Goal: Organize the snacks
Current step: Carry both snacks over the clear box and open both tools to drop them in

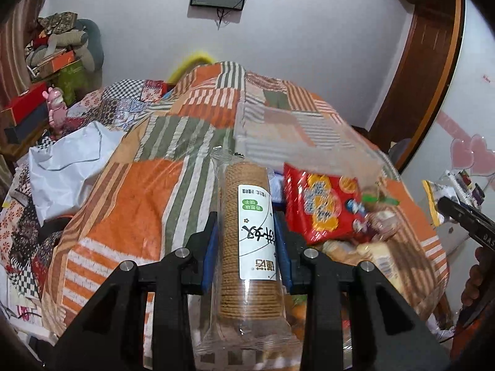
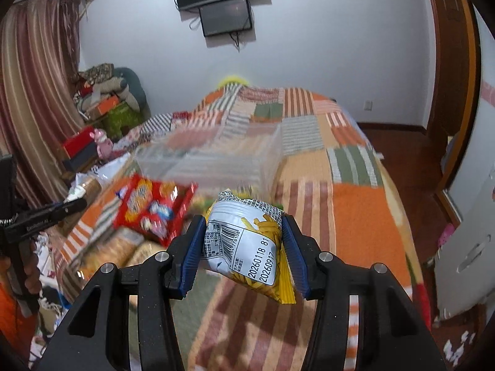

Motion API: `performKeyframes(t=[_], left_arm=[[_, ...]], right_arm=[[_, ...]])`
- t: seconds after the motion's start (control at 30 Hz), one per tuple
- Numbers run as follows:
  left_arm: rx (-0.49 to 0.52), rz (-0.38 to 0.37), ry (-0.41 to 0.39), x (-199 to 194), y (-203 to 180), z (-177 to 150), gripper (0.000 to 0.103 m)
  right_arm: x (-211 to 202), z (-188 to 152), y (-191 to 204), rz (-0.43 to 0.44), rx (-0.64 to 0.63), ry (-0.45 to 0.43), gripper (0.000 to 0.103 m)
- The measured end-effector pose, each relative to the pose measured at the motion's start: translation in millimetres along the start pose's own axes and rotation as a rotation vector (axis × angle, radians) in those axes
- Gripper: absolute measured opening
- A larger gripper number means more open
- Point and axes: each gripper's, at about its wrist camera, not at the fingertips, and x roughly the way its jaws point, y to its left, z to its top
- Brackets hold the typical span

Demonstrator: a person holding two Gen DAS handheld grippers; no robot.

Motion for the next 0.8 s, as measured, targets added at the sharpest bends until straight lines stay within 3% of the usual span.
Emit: performKeyframes(t=[0.33, 0.8], left_arm=[[0.069, -0.002, -0.046, 13, -22, 38, 0.034], [0.109, -0.056, -0.036, 55, -47, 81, 0.033]], right_arm=[[16, 37, 11, -0.024, -0.047, -0.092, 0.047], [56, 59, 23, -0.009, -0.086, -0.072, 0.047]])
